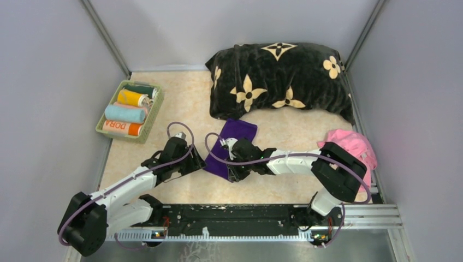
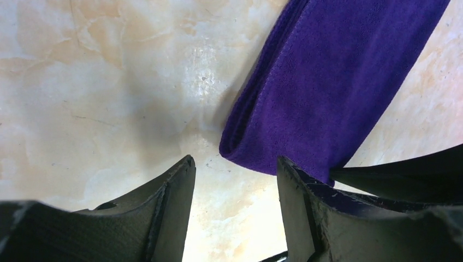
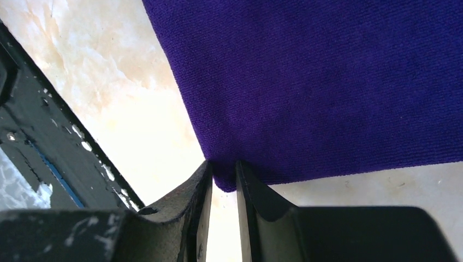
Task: Roll the towels
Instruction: Roll the towel at the center of the board.
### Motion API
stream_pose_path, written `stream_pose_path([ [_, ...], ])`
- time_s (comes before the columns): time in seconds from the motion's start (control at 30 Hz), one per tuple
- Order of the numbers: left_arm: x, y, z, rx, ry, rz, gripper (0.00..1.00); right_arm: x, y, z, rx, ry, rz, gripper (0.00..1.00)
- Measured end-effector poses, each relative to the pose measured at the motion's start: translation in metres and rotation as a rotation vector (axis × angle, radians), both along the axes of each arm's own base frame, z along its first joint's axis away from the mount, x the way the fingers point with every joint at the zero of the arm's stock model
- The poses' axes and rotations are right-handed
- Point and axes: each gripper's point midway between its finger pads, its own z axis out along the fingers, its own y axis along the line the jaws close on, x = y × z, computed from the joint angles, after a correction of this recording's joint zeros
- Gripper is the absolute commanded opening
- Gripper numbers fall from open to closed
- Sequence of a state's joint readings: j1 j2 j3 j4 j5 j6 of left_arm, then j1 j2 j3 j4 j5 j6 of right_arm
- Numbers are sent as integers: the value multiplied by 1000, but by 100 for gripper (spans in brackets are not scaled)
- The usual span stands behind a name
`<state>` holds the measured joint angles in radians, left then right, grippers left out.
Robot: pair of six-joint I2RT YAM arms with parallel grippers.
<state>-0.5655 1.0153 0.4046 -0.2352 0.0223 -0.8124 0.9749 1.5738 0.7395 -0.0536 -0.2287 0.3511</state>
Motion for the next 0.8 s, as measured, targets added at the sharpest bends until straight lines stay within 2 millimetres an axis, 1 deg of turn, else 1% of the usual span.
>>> stream_pose_path([
  [0.17,-1,-1,0,-31,24,20,65,-6,-2,4,-77,-66,40,38],
  [0.27,-2,-3,1,-51,39,37,65,-11,-6,12,-125,-111,71,42],
  [0.4,-3,-5,1,-74,62,64,67,-9,-3,27,-145,-185,101,44],
  [0.53,-5,-6,1,-88,84,87,67,-3,1,35,-163,-249,119,44],
  [0.67,-8,-5,-2,-89,110,103,67,-1,0,27,-203,-271,141,41],
  [0.8,-11,-4,-9,-80,150,115,68,-8,-2,12,-249,-269,181,40],
])
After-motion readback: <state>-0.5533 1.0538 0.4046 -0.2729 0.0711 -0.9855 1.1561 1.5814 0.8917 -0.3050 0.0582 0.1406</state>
